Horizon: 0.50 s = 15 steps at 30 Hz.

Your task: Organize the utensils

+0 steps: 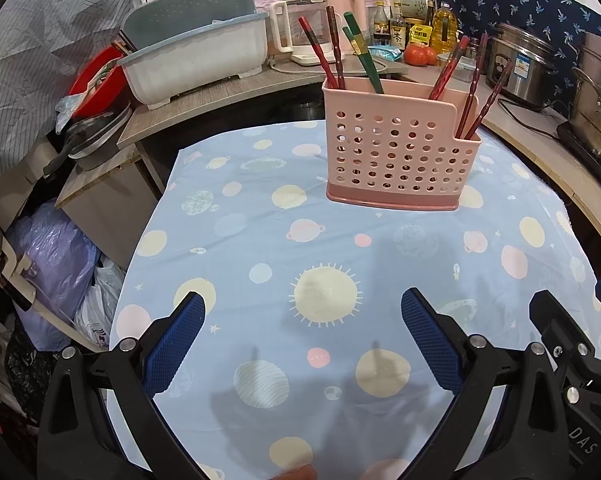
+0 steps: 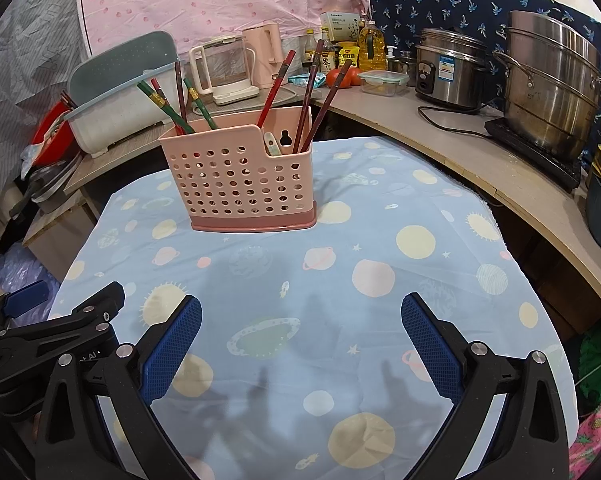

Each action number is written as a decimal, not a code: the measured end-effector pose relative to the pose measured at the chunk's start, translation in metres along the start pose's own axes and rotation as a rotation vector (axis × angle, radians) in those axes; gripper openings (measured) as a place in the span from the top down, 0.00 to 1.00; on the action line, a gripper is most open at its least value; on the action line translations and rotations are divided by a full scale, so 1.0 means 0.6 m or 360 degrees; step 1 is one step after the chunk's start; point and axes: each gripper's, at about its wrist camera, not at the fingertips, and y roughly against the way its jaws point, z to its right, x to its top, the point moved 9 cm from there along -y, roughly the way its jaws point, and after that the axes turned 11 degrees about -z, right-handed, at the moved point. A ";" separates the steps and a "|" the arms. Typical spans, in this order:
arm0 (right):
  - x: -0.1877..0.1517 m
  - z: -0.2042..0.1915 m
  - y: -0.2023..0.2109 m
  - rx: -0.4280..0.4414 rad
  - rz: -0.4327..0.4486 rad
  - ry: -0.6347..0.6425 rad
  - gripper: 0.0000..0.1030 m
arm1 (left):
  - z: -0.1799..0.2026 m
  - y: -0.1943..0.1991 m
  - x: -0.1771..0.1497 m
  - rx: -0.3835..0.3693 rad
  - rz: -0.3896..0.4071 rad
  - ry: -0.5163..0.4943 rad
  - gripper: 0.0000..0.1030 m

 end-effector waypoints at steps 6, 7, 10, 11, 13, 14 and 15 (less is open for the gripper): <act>0.000 0.000 0.000 0.0001 0.0002 0.0001 0.06 | 0.000 0.001 0.003 0.0007 0.0012 -0.0002 0.09; 0.000 0.000 -0.001 0.0002 0.0002 0.0002 0.06 | -0.001 0.000 0.003 -0.0001 0.0006 0.0001 0.09; 0.000 0.000 -0.001 -0.0001 -0.0001 0.0006 0.06 | -0.002 -0.001 0.002 -0.0012 -0.0001 0.0008 0.09; 0.000 -0.001 -0.001 -0.0002 -0.0002 0.0009 0.06 | -0.003 -0.002 0.001 -0.0015 -0.0006 0.0011 0.09; 0.000 0.000 -0.002 -0.0003 -0.0005 0.0011 0.06 | -0.003 -0.003 0.001 -0.0015 -0.0013 0.0012 0.09; 0.000 -0.001 -0.002 -0.0003 -0.0005 0.0012 0.06 | -0.003 -0.003 0.001 -0.0012 -0.0015 0.0013 0.09; 0.000 -0.001 -0.003 -0.0003 -0.0006 0.0013 0.06 | -0.003 -0.004 0.000 -0.0009 -0.0016 0.0012 0.09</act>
